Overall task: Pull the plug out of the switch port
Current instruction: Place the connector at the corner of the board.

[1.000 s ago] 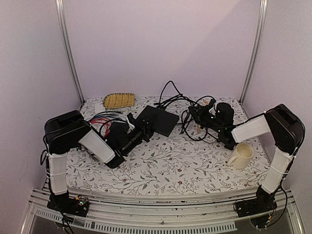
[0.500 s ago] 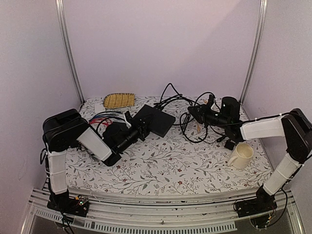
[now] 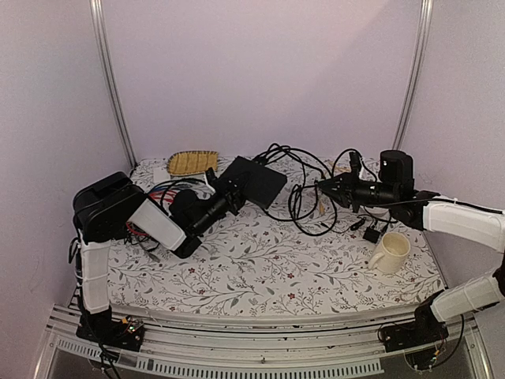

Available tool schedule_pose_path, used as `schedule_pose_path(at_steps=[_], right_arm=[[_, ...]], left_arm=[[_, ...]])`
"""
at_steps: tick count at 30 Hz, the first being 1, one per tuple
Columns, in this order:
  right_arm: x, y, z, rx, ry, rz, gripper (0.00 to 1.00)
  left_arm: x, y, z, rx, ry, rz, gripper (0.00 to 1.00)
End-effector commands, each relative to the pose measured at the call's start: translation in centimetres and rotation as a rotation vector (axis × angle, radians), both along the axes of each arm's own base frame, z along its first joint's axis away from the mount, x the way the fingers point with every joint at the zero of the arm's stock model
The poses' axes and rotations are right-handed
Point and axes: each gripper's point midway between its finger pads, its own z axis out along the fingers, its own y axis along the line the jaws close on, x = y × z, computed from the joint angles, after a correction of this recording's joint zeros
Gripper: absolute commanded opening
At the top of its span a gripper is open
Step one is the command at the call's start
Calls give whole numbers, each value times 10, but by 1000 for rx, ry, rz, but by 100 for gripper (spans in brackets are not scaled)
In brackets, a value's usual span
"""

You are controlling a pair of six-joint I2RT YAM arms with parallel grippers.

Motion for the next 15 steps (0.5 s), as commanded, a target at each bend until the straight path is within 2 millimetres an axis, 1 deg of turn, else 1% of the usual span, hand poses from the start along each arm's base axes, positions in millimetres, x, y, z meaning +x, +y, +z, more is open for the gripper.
schedule_pose_path(at_steps=[1,5,7,8,13,15], right_arm=[[-5,-24,-1,-55,10,-47,2],[0,-37,25,-74,-33,-87,2],[1,-45,34,-106,-51,-112,2],[0,-50,35,-126,-45,-120,2],[-9,-69,64,-160,-103,-167,2],[-14,-76,72,-178,-117,-181,2]], left_arm=[[-11,24,67,-187,-210,6,0],[-9,33,63,-168,-194,28,0],[-4,40,62,-152,-189,46,0],[-2,41,61,-142,-188,51,0],[12,52,61,-111,-179,81,0],[16,53,58,-97,-164,90,0]])
